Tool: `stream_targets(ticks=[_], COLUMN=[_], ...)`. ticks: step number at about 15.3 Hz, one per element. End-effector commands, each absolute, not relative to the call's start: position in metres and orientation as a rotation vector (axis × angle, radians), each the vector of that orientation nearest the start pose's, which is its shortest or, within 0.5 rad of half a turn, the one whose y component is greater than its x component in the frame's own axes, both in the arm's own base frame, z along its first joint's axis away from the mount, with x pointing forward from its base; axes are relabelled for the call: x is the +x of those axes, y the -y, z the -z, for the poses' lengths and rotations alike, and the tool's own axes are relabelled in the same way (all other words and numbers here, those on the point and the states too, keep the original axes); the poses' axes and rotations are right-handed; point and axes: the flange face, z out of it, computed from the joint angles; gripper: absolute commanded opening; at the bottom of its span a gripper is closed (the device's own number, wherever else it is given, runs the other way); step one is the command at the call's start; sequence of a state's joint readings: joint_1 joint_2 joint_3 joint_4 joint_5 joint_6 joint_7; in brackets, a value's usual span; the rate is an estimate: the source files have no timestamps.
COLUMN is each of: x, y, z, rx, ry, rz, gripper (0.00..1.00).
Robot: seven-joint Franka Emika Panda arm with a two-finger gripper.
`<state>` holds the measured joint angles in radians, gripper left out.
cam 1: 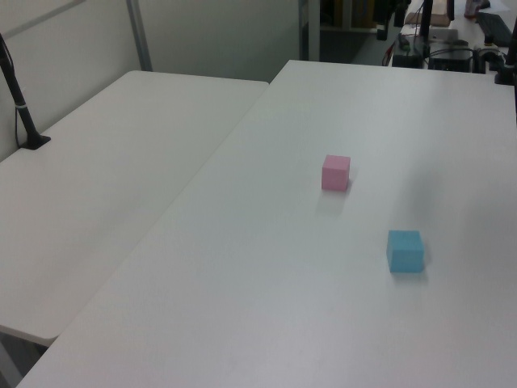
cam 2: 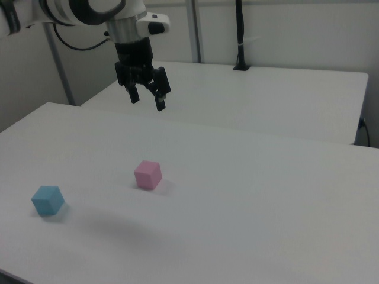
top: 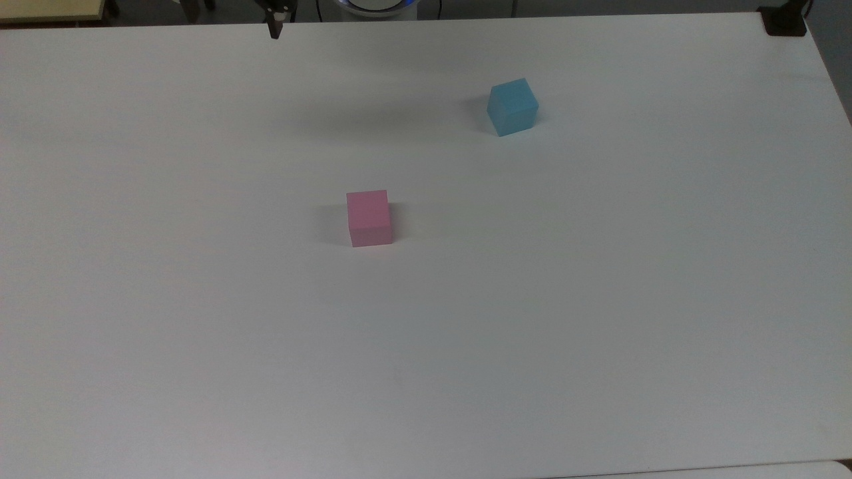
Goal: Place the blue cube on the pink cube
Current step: 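Open the gripper and start moving toward the blue cube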
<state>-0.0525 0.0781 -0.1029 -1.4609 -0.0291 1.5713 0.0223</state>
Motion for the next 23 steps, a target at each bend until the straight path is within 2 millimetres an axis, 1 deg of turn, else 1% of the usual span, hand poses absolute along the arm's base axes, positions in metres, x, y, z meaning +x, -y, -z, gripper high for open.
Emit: stream_targets(ticks=[1, 4, 10, 13, 15, 18, 20, 23], x=[0.566, 0.568, 0.567, 0.569, 0.569, 0.571, 0.572, 0.572], y=[0.085, 0.079, 0.079, 0.079, 0.068, 0.066, 0.062, 0.060], z=[-0.629, -0.627, -0.626, -0.622, -0.616, -0.616, -0.616, -0.620], rx=[-3.169, -3.169, -3.167, -3.167, -3.168, -3.155, -3.114, -3.097], ry=[-0.250, -0.243, -0.228, -0.233, -0.206, -0.203, -0.197, -0.201], rz=[0.058, 0.060, 0.043, 0.031, 0.010, 0.025, 0.031, 0.049], gripper=[1.00, 1.00, 1.00, 1.00, 1.00, 1.00, 1.00, 1.00])
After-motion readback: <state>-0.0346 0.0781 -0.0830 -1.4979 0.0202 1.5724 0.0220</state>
